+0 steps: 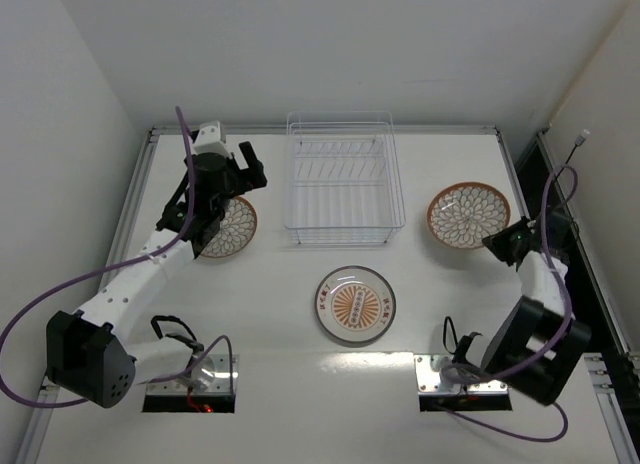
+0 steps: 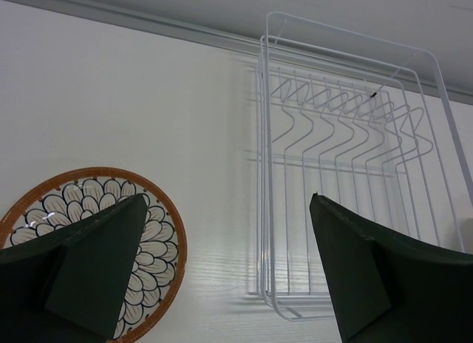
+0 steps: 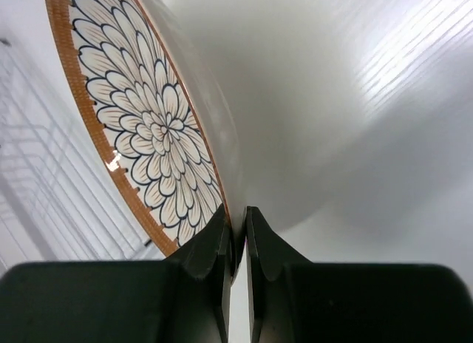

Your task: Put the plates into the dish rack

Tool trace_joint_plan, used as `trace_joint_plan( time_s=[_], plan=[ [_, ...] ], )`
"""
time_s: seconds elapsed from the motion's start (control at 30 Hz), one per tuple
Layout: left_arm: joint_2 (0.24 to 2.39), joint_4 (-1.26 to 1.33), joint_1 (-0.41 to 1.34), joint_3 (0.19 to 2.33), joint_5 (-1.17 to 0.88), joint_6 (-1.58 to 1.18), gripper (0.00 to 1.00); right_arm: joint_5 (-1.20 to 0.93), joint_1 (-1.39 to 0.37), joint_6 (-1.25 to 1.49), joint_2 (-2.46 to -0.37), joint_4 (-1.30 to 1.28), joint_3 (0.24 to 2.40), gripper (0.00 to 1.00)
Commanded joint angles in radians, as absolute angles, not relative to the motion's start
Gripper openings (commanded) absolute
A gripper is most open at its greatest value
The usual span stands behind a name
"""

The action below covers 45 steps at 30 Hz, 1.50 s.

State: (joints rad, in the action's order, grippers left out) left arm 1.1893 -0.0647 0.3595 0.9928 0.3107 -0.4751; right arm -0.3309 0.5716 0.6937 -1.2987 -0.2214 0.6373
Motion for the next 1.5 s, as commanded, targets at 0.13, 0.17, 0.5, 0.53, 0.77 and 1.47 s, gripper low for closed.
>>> trace_joint_plan(
  time_s=[0.13,0.17,0.5,0.53,0.77,1.47],
  plan=[
    [1.158,-0.028,0.367,0.999,0.324,-0.468,0.92,-0.155,0.486,0.802,-0.993,-0.219,0.845,0.00],
    [1.158,-0.028,0.367,0.999,0.324,-0.468,0.92,-0.135,0.468,0.802,-0.992,-0.232,0.873,0.00],
    [1.158,-0.028,0.367,0.999,0.324,-0.468,0.93,0.247,0.011,0.733,-1.256,-0.311,1.274,0.00],
    [1.158,-0.028,0.367,0.999,0.324,-0.468,0.93,0.279,-0.055,0.717,-1.284,-0.311,1.299,0.00],
    [1.167,-0.028,0.367,0.989,0.324,-0.468,0.93,0.607,-0.274,0.624,-1.544,-0.382,1.569,0.00],
    [1.167,-0.028,0.367,0.989,0.324,-0.468,0.93,1.061,-0.420,0.447,-2.028,-0.525,2.072,0.00]
  ],
)
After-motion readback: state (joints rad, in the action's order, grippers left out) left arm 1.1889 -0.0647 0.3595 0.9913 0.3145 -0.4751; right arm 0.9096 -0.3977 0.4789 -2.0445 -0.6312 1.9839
